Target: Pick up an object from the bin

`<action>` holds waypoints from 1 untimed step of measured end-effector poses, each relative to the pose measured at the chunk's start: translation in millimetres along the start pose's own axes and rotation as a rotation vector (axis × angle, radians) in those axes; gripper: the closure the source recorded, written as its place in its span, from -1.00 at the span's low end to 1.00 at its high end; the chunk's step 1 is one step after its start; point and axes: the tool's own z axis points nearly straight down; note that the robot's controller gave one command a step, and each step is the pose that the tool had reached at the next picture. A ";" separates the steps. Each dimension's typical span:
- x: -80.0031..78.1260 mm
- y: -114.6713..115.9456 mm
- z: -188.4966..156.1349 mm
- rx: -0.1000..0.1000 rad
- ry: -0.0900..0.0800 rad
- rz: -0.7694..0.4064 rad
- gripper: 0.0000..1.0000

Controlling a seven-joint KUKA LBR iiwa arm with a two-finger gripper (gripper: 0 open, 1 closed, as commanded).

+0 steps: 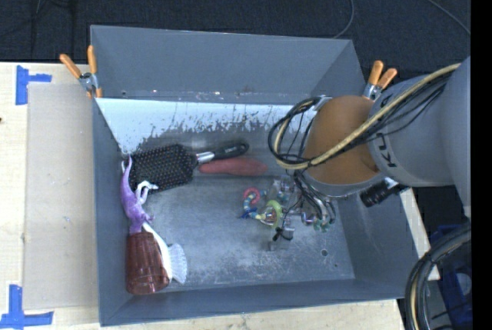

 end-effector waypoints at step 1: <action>7.6 8.0 1.4 0.001 0.006 -0.214 1.00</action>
Offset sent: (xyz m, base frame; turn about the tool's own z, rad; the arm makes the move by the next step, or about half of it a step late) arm 0.0000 0.0000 0.0000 0.0000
